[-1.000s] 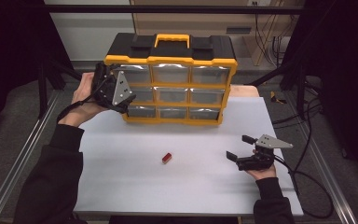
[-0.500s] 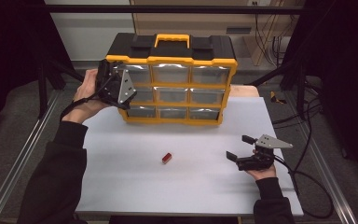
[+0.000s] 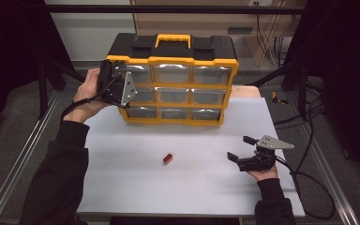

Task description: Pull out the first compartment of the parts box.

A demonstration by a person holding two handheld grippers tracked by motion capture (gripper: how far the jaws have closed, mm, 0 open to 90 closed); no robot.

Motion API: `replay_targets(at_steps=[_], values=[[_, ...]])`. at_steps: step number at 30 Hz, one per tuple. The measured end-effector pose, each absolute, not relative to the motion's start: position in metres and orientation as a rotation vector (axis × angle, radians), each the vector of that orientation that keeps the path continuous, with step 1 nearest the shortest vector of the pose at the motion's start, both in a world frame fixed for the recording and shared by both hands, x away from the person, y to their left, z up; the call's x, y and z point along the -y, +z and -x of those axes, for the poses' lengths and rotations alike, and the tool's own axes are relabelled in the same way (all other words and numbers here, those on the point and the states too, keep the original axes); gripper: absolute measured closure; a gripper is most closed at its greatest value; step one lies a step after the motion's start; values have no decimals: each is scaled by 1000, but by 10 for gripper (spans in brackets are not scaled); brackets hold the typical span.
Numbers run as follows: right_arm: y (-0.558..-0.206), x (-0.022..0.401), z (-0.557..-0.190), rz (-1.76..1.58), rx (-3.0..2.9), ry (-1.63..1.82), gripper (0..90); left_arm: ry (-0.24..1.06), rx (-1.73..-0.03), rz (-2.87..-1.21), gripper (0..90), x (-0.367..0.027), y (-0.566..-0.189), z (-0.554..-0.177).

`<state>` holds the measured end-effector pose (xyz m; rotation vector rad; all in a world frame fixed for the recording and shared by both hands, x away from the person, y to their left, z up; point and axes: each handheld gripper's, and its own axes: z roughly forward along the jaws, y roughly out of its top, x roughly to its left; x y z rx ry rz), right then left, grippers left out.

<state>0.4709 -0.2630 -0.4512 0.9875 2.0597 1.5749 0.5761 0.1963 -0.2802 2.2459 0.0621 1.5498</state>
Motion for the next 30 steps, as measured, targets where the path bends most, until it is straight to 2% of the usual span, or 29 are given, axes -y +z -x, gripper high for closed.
replay_targets(at_steps=[9,14,30], values=[[-451,263,-471,-989,-2059,1572,5,1645,-9,-2269,37,-194,-287,-576],[-451,263,-471,-991,-2062,1570,5,1685,1,-2255,83,-195,-287,-575],[-452,263,-471,-995,-2060,1569,4,1820,50,-2167,372,-196,-287,-571]])
